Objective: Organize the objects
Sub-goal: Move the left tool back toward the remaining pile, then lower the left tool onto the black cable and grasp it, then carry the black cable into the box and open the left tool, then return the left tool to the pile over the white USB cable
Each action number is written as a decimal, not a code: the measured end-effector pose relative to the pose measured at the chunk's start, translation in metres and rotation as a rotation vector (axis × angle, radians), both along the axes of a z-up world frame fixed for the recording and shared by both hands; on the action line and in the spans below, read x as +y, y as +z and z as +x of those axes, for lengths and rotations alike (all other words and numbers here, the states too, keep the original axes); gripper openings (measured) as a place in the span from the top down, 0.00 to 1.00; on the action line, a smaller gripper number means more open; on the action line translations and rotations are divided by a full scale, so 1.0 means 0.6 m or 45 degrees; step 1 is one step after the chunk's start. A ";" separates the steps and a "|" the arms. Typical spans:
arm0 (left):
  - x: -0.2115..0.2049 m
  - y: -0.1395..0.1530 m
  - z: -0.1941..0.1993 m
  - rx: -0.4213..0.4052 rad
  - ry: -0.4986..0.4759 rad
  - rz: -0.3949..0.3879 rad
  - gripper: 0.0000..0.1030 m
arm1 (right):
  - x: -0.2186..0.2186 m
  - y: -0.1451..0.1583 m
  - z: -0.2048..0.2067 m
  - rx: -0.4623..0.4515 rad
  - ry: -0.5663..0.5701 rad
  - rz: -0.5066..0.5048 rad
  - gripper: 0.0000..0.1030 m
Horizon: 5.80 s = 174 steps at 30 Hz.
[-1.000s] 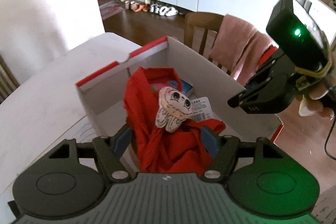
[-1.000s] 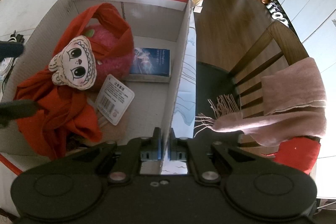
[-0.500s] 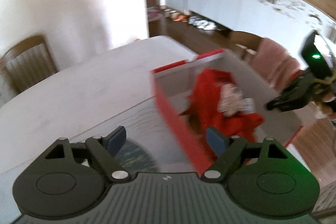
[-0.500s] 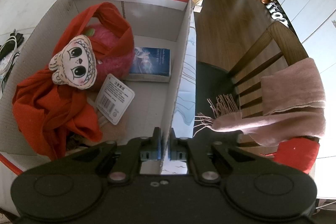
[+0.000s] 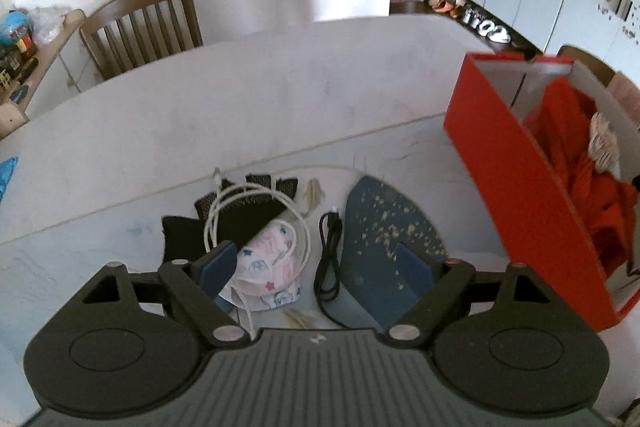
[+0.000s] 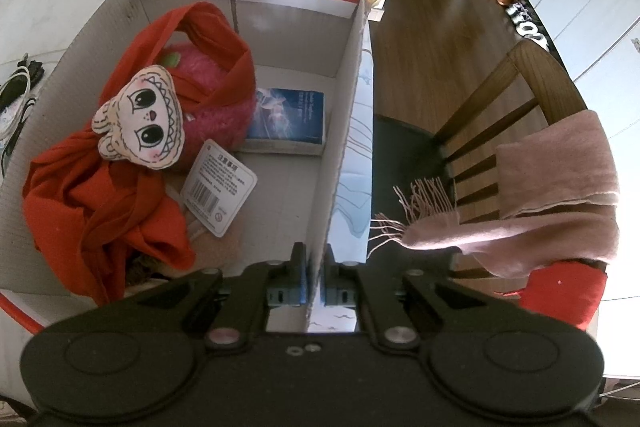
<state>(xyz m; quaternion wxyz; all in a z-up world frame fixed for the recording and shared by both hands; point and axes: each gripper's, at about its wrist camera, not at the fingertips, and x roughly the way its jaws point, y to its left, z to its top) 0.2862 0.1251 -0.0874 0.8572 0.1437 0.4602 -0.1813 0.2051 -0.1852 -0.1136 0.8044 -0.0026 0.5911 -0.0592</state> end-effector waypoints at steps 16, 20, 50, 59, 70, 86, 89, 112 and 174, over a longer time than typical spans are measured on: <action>-0.025 -0.081 0.003 0.113 -0.089 -0.061 0.25 | 0.000 -0.002 0.001 0.004 -0.008 -0.004 0.94; -0.025 -0.097 0.014 0.169 -0.071 -0.058 0.38 | 0.000 -0.002 0.000 0.003 -0.008 -0.004 0.94; -0.066 -0.123 0.085 0.232 -0.005 0.091 0.91 | 0.002 -0.014 0.006 0.028 -0.005 -0.009 0.94; -0.060 -0.059 0.048 0.224 -0.011 0.004 0.92 | 0.002 -0.016 0.005 0.024 -0.003 -0.013 0.94; -0.096 0.063 -0.016 0.187 -0.173 -0.097 0.92 | 0.001 -0.015 0.004 0.016 0.007 -0.013 0.94; -0.261 0.204 -0.076 0.078 -0.530 -0.264 0.92 | -0.007 -0.018 0.003 0.001 0.018 0.026 0.96; -0.303 0.198 -0.080 0.072 -0.576 -0.274 0.92 | -0.008 -0.018 0.003 0.000 0.016 0.026 0.96; -0.432 -0.003 -0.087 0.329 -0.662 -0.126 0.92 | -0.003 -0.017 0.003 -0.004 0.026 0.022 0.96; 0.017 0.010 0.042 0.052 0.032 -0.066 0.27 | 0.001 -0.015 0.001 0.018 0.019 -0.006 0.94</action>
